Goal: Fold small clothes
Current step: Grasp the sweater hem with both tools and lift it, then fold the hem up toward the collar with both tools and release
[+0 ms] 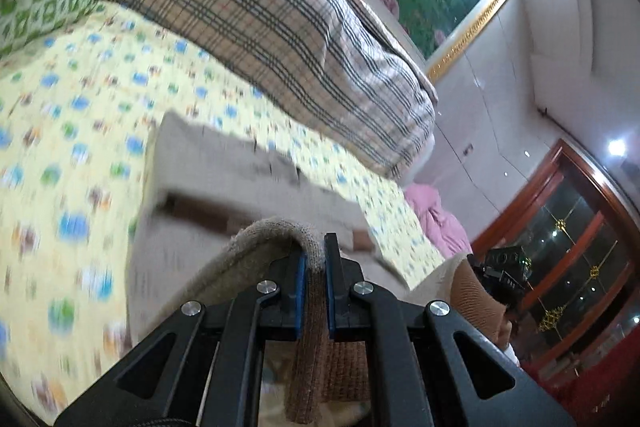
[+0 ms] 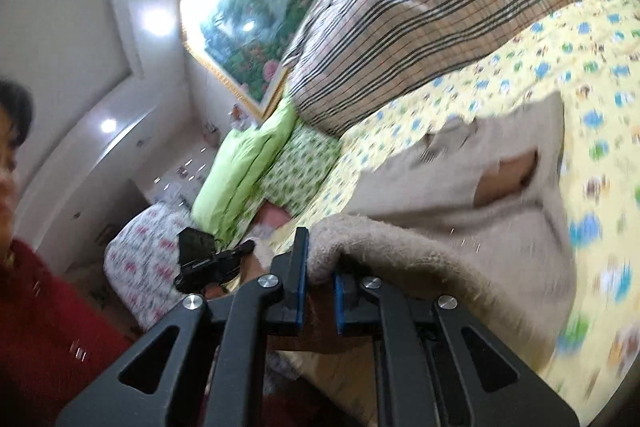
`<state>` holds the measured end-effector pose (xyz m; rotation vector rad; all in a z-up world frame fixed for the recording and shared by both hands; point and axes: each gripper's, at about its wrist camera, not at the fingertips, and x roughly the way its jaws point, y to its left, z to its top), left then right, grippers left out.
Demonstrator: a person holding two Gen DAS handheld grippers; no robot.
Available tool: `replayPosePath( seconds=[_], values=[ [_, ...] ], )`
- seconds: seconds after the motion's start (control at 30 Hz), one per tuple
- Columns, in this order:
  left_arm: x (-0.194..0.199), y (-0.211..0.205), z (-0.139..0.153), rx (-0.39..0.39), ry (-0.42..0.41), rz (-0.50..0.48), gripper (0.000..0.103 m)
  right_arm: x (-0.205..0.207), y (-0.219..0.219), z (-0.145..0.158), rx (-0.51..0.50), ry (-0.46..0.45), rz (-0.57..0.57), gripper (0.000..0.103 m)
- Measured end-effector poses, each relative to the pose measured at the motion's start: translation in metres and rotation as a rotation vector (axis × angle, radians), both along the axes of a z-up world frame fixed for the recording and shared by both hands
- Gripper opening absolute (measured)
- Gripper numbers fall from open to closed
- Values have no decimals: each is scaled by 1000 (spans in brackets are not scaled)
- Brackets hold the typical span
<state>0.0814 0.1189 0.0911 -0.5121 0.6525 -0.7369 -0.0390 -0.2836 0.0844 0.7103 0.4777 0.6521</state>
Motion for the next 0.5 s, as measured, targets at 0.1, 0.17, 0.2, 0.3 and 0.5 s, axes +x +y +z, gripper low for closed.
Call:
replayPosePath(
  seconds=[0.1,0.17,0.2,0.3,0.5],
  values=[
    [39,-7,2,8,-4,18,6,39,-11,1,-5,25,-50,12],
    [68,-9,1,-2,8,40,6,57,-20,0,-4,44,-82,12],
    [75,-7,-1,-8,12,50,6,69,-25,-1,2,57,-101,12],
    [110,-6,-5,-18,37,89,6,100,-37,-8,32,87,-138,12],
    [172,-9,-34,12,110,144,6,152,-60,-35,6,217,-254,12]
  ],
)
